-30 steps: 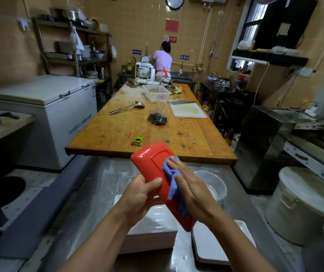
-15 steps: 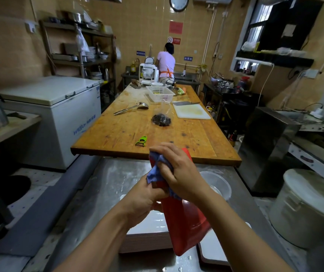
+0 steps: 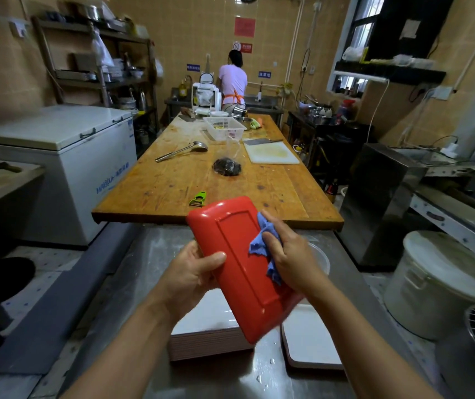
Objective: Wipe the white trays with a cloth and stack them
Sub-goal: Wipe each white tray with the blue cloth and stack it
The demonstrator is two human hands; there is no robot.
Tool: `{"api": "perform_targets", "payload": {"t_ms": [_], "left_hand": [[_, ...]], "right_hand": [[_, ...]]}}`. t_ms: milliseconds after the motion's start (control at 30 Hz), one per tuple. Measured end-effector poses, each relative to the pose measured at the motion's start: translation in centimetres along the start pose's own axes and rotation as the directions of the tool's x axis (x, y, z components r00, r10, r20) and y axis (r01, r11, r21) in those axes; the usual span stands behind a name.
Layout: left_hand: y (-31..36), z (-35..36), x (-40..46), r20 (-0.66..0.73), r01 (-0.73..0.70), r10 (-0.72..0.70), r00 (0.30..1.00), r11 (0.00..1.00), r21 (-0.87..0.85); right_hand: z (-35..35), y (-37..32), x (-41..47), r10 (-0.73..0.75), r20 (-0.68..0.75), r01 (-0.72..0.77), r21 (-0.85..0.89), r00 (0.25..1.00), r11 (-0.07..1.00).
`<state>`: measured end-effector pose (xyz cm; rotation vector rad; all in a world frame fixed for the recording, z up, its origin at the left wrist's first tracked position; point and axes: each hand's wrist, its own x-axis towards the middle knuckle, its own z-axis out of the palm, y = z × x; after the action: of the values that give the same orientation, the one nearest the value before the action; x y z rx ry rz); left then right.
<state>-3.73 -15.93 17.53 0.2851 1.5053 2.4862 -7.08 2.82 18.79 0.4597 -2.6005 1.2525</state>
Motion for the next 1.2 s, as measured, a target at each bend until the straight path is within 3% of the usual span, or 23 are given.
{"api": "perform_targets", "payload": {"t_ms": [300, 500, 700, 800, 867, 1200], "left_hand": [[-0.6, 0.3, 0.9, -0.121, -0.033, 0.010, 0.993, 0.982, -0.187], [-2.4, 1.4, 1.9, -0.273, -0.077, -0.022, 0.962, 0.936, -0.344], [-4.0, 2.5, 2.1, -0.344, -0.109, -0.014, 0.939, 0.935, -0.336], [-4.4, 3.4, 2.2, -0.325, -0.098, -0.013, 0.946, 0.941, -0.323], [-4.5, 4.1, 2.3, -0.294, -0.082, -0.008, 0.956, 0.952, -0.294], [-5.3, 6.0, 1.3, -0.089, 0.025, -0.031, 0.996, 0.997, -0.068]], "right_hand": [[-0.4, 2.4, -4.8, 0.115, 0.008, -0.115, 0.112, 0.993, 0.987], [1.1, 1.8, -6.9, 0.046, -0.159, -0.039, 0.047, 0.986, 0.998], [2.7, 1.4, -9.0, -0.064, -0.136, 0.060, -0.031, 0.989, 0.998], [2.9, 1.5, -9.3, -0.184, -0.129, 0.152, -0.223, 0.974, 0.963], [2.6, 1.5, -8.8, -0.203, -0.124, 0.166, -0.258, 0.971, 0.952], [-0.9, 2.1, -3.8, -0.060, 0.015, 0.061, -0.049, 0.998, 0.997]]}}
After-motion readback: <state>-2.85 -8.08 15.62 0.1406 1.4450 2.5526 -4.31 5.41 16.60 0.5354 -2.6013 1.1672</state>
